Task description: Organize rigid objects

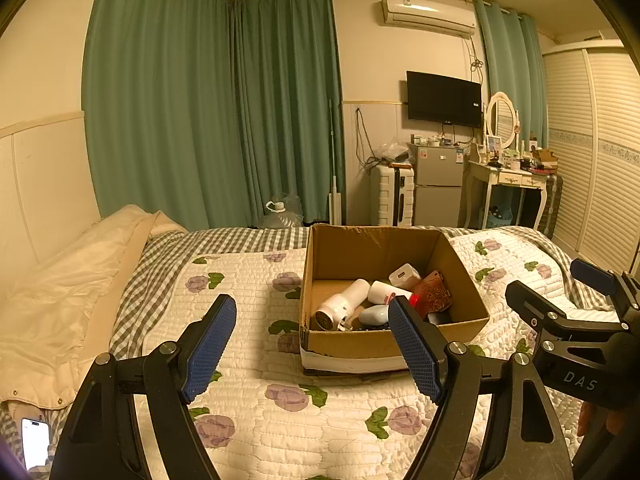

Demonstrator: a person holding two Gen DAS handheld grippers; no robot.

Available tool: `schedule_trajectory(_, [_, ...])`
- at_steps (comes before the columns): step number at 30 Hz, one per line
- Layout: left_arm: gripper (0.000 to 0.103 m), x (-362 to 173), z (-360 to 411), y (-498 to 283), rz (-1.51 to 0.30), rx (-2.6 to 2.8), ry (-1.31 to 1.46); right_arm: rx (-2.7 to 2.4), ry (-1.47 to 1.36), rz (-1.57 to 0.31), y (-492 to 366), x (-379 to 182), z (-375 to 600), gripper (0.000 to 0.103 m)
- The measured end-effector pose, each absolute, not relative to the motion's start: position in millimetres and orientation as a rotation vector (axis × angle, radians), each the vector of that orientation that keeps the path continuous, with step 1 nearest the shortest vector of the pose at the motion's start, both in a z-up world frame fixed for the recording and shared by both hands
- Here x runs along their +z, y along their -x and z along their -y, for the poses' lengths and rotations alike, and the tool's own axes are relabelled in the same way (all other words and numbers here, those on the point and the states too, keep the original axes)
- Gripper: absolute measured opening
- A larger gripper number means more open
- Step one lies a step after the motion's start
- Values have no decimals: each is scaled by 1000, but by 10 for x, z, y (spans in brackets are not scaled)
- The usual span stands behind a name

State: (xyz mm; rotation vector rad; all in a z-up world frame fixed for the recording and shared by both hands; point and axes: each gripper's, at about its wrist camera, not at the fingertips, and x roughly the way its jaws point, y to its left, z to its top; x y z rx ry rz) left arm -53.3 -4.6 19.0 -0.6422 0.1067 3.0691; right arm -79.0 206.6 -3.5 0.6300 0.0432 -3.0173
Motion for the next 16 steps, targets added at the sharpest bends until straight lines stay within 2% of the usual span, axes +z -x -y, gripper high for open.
schedule_trajectory(16, [81, 185, 34, 532, -106, 3069, 649, -3016, -658, -53, 817, -67, -2058, 103])
